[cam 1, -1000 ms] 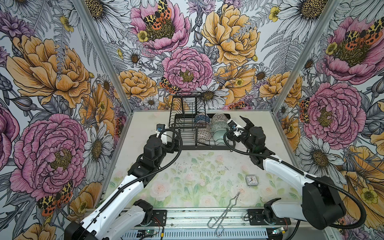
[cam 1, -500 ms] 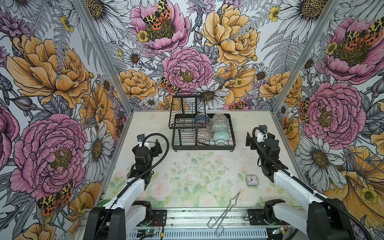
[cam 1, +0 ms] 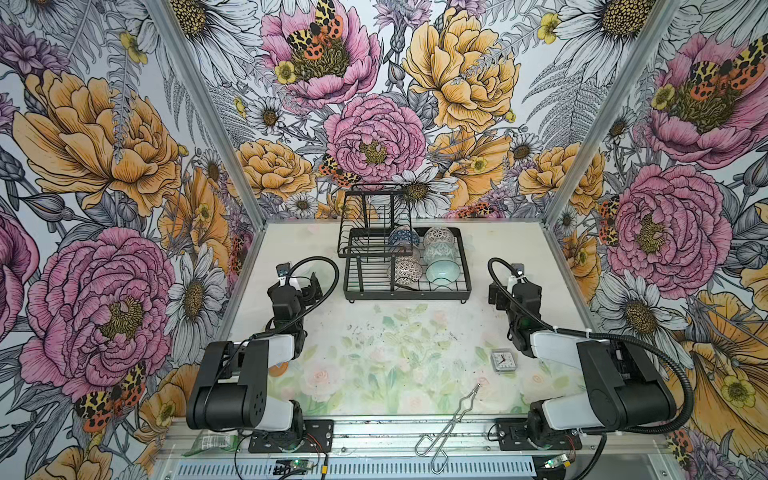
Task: Load the bowls into the dish rack
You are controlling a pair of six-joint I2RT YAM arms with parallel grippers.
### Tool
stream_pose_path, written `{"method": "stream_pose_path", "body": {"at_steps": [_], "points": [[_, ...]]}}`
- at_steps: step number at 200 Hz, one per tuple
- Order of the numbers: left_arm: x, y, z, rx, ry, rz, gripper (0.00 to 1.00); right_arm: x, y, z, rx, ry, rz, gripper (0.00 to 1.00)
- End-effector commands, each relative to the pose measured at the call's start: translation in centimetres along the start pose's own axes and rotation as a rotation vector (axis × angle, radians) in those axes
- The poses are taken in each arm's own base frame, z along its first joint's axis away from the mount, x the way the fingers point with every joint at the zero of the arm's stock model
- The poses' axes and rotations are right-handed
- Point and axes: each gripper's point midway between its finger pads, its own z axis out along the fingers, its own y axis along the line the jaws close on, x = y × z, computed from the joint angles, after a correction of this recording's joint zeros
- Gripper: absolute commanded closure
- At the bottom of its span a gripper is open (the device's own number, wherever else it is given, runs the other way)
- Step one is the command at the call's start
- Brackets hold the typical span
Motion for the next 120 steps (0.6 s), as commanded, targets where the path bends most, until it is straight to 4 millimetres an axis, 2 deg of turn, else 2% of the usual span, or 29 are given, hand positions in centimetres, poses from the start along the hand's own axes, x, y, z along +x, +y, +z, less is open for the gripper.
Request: {"method": "stream_pose_path", "body": {"at_steps": [1, 16, 25, 32, 120], "points": [[-0.7, -1.0, 0.2, 0.077, -0.062, 0.021, 0.01, -1.8, -2.1, 0.3, 0.044, -0.099, 0.096, 0.00], [-0.7, -1.0, 0.2, 0.080, -0.069, 0.019, 0.01, -1.2, -2.8, 1.2, 0.050, -0.121, 0.136, 0.01], [-0.7, -1.1, 0.3, 0.078, -0.066, 0.024, 0.01, -0.4, -2.7, 1.1, 0.038, -0.074, 0.145, 0.00], [-0.8, -1.1, 0.3, 0.074, -0.070, 0.028, 0.01, -0.9, -2.8, 1.2, 0.040, -0.110, 0.139, 0.01], [-0.7, -1.3, 0.4, 0.058, -0.062, 0.045, 0.01, -0.8, -2.7, 1.1, 0.045, -0.095, 0.131, 0.01]]}}
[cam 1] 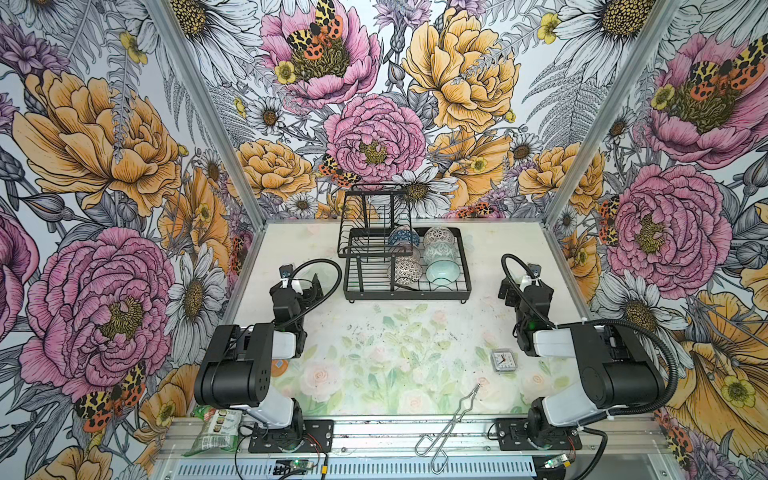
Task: Load the bowls into the dish rack
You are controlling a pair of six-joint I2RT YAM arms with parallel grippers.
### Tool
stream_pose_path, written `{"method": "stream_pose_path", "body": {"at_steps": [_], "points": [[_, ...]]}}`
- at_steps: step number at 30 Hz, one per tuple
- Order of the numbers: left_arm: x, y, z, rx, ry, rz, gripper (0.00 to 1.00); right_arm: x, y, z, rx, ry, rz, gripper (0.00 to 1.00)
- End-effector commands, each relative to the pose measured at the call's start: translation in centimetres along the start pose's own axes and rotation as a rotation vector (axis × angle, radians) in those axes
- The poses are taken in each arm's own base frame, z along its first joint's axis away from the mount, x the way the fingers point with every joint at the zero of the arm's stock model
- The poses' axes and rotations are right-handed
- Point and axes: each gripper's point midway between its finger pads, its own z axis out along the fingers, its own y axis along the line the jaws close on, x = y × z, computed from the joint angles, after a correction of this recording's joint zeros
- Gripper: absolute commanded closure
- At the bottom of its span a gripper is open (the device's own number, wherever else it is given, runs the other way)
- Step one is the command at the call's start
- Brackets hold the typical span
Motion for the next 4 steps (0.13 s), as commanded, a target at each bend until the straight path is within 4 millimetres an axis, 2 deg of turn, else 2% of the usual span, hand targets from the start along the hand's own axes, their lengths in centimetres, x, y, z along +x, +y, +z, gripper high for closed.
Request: {"method": "stream_pose_path", "body": {"at_steps": [1, 4], "points": [[-1.09, -0.43, 0.05, 0.012, -0.036, 0.014, 0.01, -0.91, 0.55, -0.04, -0.020, -0.038, 0.022, 0.01], [-1.14, -0.44, 0.05, 0.012, -0.038, 0.014, 0.01, -1.04, 0.49, -0.67, -0.014, -0.065, 0.021, 0.00]]}}
